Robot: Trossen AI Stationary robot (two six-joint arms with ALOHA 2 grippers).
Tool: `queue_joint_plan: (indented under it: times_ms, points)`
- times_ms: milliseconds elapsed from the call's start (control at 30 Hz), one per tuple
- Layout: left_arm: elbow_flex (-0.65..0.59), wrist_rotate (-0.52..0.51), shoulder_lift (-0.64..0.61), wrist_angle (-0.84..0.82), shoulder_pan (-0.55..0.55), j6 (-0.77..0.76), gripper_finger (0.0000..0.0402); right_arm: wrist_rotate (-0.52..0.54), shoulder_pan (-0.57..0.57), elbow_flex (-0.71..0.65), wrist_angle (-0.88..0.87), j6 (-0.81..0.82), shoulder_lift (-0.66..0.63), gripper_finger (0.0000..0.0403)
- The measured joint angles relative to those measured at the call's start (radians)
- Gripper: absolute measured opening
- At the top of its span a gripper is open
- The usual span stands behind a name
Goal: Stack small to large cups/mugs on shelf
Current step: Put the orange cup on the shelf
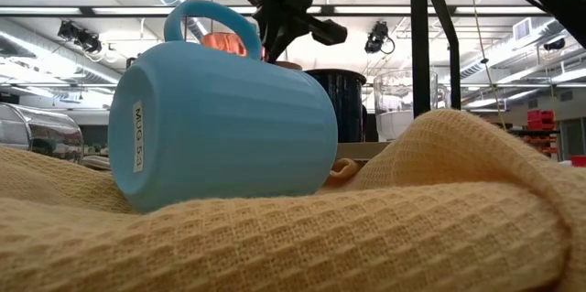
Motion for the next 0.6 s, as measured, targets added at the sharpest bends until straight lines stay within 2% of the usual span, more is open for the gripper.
queue_joint_plan:
  times_ms: [600]
  points:
    - [0.0, 0.0, 0.0, 0.0, 0.0, 0.0, 0.0162, 0.008, -0.006, 0.0, -0.02, -0.007, 0.0, 0.0002]
